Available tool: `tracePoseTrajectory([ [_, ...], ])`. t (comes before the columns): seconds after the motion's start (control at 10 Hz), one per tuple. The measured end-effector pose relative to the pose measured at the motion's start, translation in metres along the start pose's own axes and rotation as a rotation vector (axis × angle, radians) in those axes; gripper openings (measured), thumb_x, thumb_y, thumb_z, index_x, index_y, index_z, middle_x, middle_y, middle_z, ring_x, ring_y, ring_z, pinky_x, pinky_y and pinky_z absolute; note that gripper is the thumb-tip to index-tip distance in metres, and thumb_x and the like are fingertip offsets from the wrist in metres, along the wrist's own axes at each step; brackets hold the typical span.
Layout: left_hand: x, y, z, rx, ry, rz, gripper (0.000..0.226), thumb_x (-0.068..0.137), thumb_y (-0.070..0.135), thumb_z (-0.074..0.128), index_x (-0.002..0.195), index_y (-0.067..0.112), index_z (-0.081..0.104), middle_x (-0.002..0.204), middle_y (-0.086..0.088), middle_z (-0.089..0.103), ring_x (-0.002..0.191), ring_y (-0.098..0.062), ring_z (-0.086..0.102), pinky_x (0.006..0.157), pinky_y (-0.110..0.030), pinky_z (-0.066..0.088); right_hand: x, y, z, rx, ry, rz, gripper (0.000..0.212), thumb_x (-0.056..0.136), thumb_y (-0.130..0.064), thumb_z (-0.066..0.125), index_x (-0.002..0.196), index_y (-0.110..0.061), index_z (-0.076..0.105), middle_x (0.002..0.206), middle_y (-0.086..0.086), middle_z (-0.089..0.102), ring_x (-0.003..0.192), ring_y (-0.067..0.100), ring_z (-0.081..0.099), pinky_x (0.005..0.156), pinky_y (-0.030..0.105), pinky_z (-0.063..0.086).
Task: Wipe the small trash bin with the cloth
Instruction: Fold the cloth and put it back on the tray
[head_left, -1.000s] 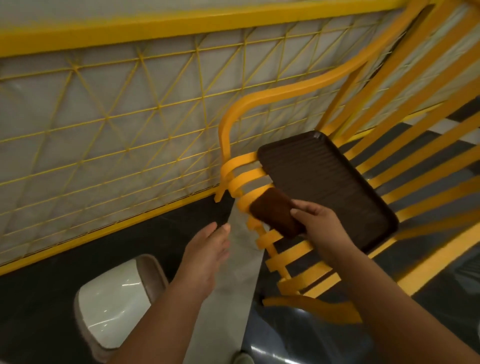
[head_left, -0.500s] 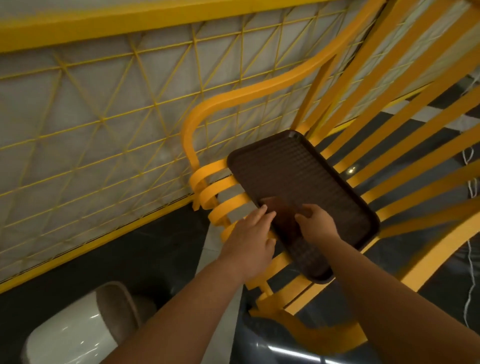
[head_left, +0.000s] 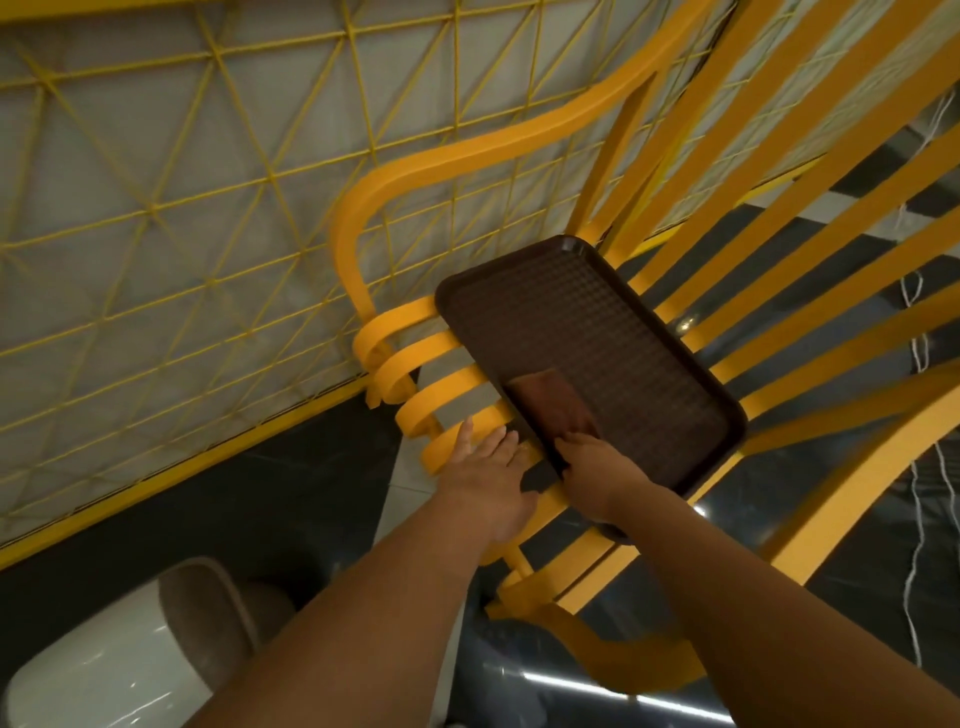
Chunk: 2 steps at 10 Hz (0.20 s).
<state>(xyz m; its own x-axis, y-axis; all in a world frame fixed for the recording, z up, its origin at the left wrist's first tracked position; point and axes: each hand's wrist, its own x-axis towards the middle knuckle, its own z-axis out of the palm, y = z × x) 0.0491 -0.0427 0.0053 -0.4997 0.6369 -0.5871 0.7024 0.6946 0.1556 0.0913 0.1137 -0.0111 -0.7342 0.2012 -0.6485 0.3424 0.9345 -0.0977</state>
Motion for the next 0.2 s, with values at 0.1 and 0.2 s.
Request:
tracePoseTrajectory([
  [0.1,-0.024,-0.014,0.008,-0.092,0.05,0.004,0.066,0.099,0.048,0.023,0.154,0.019,0.0,0.162,0.0,-0.012,0.147,-0.016,-0.017,0.115,-0.047,-0.016,-0.002,-0.004,-0.001,0.001,-0.051,0.034,0.06,0.093,-0.016,0.041,0.148,-0.011,0.019,0.156,0.008,0.015,0.142,0.028,0.017,0.113,0.046,0.023],
  [0.2,-0.057,-0.037,0.019,-0.118,0.044,-0.06,0.067,0.1,0.044,0.027,0.154,0.016,-0.001,0.161,-0.002,-0.015,0.147,-0.019,-0.018,0.116,-0.046,-0.014,-0.012,-0.018,-0.001,0.013,-0.003,0.061,0.061,0.093,-0.019,0.042,0.148,-0.011,0.017,0.157,0.01,0.011,0.142,0.032,0.014,0.113,0.048,0.022],
])
